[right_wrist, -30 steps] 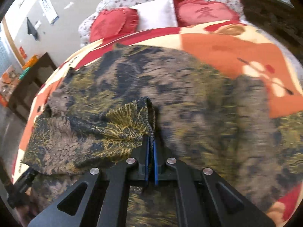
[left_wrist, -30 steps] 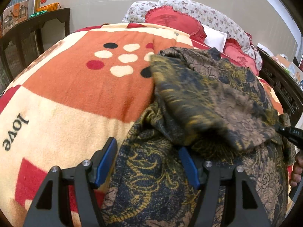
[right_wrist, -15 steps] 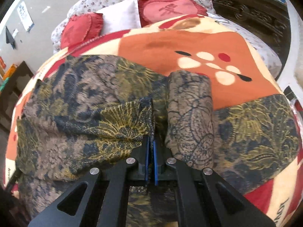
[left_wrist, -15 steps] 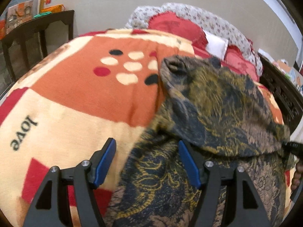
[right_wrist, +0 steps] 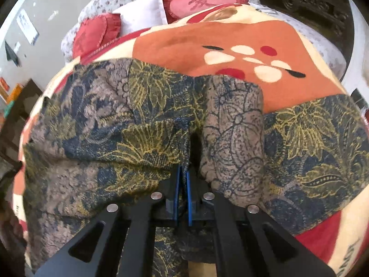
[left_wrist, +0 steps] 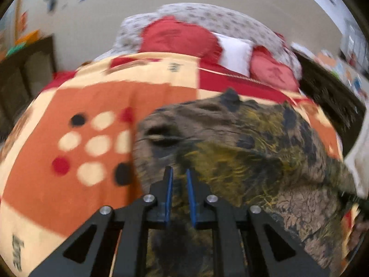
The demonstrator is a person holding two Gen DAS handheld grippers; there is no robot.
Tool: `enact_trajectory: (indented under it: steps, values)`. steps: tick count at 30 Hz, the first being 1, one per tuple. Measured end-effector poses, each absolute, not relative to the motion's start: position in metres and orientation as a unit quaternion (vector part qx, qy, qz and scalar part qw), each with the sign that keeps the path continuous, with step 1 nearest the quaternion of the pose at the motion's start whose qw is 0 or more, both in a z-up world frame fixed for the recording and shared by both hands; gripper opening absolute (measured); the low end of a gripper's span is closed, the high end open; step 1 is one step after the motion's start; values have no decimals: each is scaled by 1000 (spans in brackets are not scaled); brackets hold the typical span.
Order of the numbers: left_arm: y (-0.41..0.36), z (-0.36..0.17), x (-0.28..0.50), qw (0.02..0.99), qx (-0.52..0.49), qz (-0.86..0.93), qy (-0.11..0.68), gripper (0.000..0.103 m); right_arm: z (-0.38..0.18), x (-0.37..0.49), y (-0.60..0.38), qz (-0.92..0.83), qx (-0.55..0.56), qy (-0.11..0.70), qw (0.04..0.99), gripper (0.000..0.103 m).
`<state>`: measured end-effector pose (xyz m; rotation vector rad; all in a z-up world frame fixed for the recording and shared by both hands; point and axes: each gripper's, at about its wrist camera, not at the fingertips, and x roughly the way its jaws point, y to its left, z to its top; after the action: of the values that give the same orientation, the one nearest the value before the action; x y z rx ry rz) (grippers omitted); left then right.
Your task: Fold small clothes
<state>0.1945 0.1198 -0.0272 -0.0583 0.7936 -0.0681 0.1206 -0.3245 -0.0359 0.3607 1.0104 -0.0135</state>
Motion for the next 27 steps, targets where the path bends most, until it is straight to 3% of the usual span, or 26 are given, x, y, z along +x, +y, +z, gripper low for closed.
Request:
enact_trajectory:
  steps: [5, 14, 23, 27]
  values:
    - [122, -65, 241, 900, 23, 45, 432, 12, -30, 114, -332, 18, 193, 454, 870, 10]
    - [136, -73, 257, 910, 19, 63, 409, 21, 12, 94, -326, 47, 166, 402, 899, 16]
    - [167, -70, 260, 905, -10, 112, 409, 28, -46, 161, -309, 2, 145, 461, 876, 14]
    - [154, -65, 250, 906, 38, 109, 408, 28, -42, 165, -317, -5, 155, 470, 869, 14]
